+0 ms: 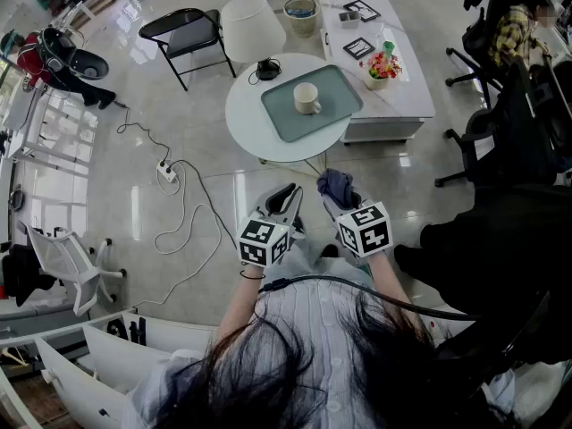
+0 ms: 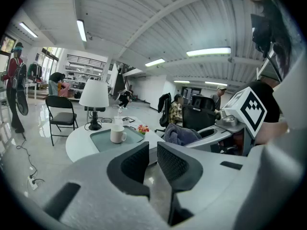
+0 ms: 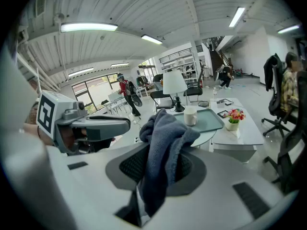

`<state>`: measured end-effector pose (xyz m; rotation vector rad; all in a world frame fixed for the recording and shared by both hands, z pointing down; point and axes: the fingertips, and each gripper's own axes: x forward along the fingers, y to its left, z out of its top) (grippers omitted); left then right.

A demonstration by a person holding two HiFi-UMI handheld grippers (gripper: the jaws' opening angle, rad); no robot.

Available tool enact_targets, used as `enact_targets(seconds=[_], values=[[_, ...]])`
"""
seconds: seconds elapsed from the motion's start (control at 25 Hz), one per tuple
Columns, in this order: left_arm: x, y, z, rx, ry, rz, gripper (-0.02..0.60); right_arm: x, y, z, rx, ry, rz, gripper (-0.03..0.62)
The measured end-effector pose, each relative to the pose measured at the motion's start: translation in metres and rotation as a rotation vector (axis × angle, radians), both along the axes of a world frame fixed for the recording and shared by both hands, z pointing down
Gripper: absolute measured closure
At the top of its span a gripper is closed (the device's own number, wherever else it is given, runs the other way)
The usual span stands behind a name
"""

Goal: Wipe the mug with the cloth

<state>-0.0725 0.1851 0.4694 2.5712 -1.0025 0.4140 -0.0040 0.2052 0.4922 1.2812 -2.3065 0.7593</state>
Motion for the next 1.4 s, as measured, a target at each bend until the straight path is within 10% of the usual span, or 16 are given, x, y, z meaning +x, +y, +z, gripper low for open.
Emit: enact_targets(seconds=[1.4], values=[[-0.042,-0.131,0.032,-0.100,0.032,0.111,0.538,-0.016,-0.142,0.025,-0.071,0.000,0.199,0.500]])
